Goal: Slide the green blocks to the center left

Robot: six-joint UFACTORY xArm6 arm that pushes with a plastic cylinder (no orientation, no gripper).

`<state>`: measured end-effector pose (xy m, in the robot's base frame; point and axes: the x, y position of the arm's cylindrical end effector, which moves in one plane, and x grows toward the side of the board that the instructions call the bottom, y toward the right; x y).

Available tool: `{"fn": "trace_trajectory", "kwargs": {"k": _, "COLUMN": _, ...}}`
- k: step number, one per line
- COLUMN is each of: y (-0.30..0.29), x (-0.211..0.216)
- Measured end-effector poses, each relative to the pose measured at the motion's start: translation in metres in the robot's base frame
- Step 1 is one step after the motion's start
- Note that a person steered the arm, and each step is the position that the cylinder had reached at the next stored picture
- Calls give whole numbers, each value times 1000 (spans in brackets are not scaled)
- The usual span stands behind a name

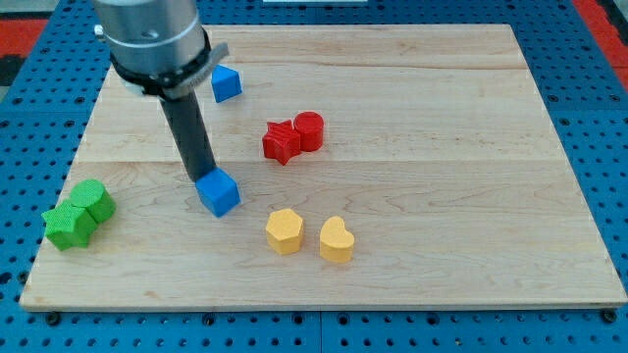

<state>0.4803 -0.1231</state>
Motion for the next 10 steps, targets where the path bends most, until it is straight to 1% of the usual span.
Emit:
{"fn": "trace_trajectory", "kwargs": {"k": 1, "y": 4, "x": 38}}
{"fn": "trace_trajectory", "kwargs": {"k": 2, "y": 0, "x": 60}}
{"fn": "trace_trajectory", "kwargs": {"k": 3, "y": -54, "x": 94}}
{"fn": "trace_trajectory", "kwargs": {"k": 4, "y": -130, "x": 108}}
{"fn": "trace_trajectory", "kwargs": {"k": 5, "y": -138, "x": 98}}
{"fn": "trace_trajectory", "kwargs": {"k": 7, "y": -111, "x": 38}}
{"fn": "trace_trajectory", "kwargs": {"k": 8, "y": -110, "x": 6}}
{"fn": "trace_trajectory", "kwargs": {"k": 9, "y": -84, "x": 50}}
{"fn": "trace_trajectory", "kwargs": {"k": 10, "y": -115, "x": 55}}
